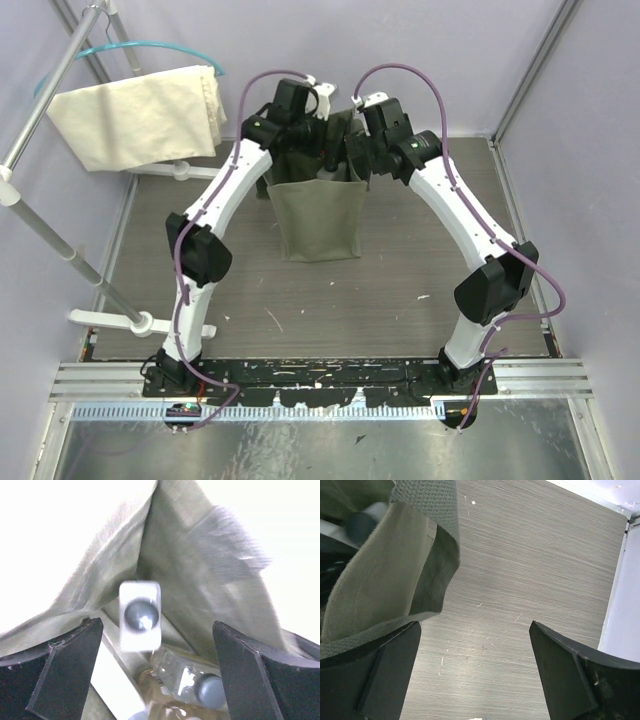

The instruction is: Place the personal care products into the canvas bag

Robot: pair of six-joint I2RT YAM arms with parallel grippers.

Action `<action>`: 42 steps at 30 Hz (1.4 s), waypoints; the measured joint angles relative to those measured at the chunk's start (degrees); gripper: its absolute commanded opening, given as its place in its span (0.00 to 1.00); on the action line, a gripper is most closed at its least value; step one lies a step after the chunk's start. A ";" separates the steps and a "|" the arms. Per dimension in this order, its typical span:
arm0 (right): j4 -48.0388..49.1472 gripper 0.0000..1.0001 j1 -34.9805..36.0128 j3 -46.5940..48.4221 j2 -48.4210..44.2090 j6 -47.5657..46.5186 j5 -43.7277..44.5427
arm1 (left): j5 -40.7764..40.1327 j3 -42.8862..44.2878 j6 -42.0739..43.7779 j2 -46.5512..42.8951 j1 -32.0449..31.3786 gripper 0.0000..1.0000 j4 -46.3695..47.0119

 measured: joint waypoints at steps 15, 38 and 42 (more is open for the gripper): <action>-0.46 1.00 0.00 2.16 -0.28 0.28 -0.02 | -5.31 -14.03 -2.14 -24.11 -0.02 0.98 11.30; 10.23 1.00 -19.23 0.50 -4.61 -0.20 -7.89 | -20.04 -37.90 -9.07 -45.75 19.96 0.98 3.93; 11.93 1.00 -19.39 -4.55 -4.92 0.22 -9.68 | -20.68 -37.90 -10.43 -45.55 19.87 0.98 1.99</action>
